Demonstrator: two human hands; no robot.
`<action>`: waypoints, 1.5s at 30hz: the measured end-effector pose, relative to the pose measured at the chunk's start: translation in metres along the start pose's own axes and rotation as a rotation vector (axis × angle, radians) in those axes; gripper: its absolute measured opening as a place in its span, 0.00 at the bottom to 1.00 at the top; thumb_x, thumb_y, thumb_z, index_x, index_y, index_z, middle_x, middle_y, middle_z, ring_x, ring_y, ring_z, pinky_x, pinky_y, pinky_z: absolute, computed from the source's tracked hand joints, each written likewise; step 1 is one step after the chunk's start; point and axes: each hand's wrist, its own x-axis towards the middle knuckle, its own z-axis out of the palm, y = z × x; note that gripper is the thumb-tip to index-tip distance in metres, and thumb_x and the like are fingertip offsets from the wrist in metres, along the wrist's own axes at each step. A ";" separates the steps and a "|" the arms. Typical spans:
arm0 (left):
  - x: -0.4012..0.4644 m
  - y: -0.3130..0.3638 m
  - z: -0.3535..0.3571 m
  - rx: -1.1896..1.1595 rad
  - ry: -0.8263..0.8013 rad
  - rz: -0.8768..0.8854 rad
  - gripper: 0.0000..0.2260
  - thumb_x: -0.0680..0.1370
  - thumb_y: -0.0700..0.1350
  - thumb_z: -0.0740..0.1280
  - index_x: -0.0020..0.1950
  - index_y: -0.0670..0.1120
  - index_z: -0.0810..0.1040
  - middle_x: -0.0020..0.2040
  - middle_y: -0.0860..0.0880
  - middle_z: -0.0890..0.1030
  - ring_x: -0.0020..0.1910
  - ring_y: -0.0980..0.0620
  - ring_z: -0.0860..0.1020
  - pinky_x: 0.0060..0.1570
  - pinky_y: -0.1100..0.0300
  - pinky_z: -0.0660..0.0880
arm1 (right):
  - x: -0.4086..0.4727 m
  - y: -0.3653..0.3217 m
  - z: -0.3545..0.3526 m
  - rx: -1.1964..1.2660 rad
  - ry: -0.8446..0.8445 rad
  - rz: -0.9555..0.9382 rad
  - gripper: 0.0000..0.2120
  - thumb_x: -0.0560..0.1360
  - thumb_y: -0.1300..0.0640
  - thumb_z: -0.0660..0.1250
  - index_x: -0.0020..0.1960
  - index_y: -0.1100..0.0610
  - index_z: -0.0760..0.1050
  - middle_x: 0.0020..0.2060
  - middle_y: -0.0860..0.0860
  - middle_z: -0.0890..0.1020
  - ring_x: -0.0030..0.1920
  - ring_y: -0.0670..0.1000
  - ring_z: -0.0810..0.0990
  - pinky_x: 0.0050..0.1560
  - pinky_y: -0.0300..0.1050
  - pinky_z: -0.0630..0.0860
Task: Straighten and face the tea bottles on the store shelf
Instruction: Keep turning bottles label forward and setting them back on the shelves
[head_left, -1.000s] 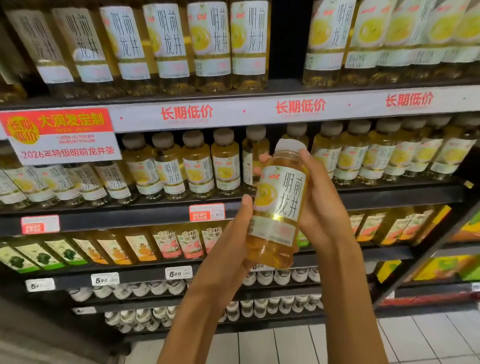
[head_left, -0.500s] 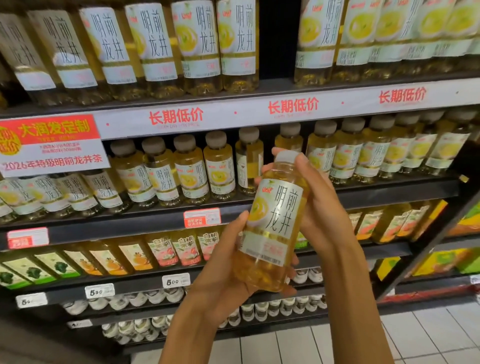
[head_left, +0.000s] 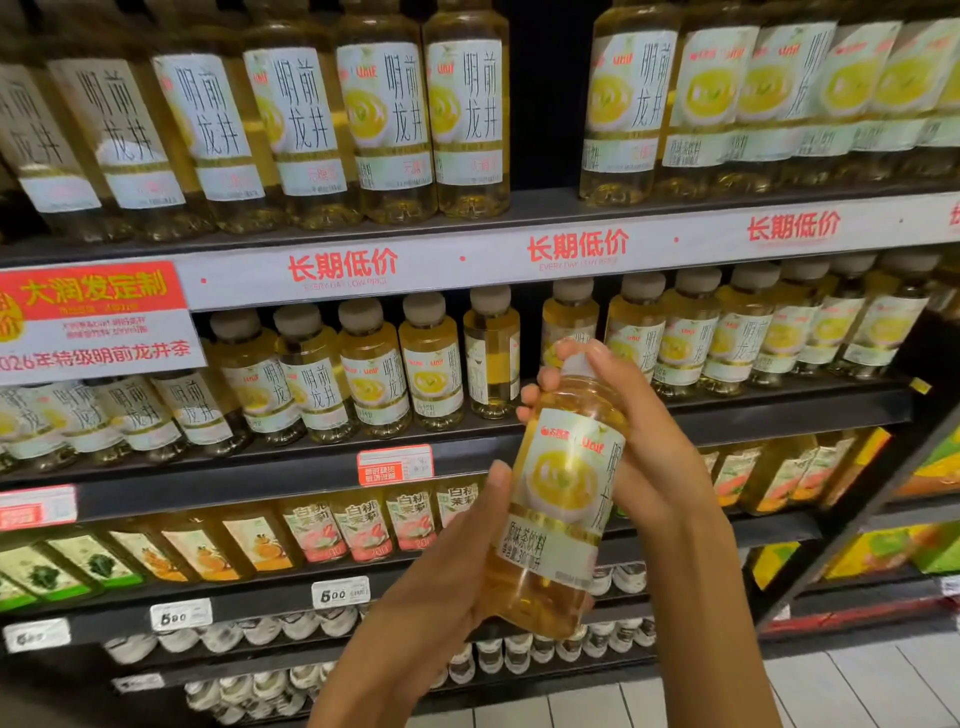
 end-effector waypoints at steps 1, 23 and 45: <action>-0.002 -0.008 -0.007 0.001 0.016 -0.013 0.28 0.70 0.70 0.60 0.59 0.52 0.81 0.53 0.45 0.84 0.50 0.47 0.84 0.48 0.55 0.80 | 0.000 0.000 -0.001 -0.019 0.003 -0.002 0.09 0.71 0.52 0.66 0.46 0.57 0.77 0.35 0.53 0.80 0.42 0.52 0.83 0.46 0.46 0.80; 0.004 -0.006 -0.014 0.259 0.194 0.108 0.39 0.52 0.77 0.67 0.48 0.49 0.81 0.42 0.52 0.85 0.41 0.56 0.83 0.38 0.66 0.78 | -0.002 0.004 0.006 -0.328 0.091 -0.066 0.15 0.71 0.49 0.68 0.52 0.58 0.76 0.39 0.52 0.84 0.46 0.52 0.85 0.41 0.44 0.81; 0.012 -0.012 -0.018 0.202 0.294 0.256 0.16 0.76 0.58 0.62 0.55 0.50 0.78 0.47 0.51 0.85 0.47 0.56 0.83 0.44 0.62 0.79 | 0.005 0.012 0.021 -0.204 0.214 -0.111 0.15 0.67 0.50 0.68 0.49 0.57 0.76 0.34 0.51 0.82 0.41 0.52 0.84 0.47 0.50 0.80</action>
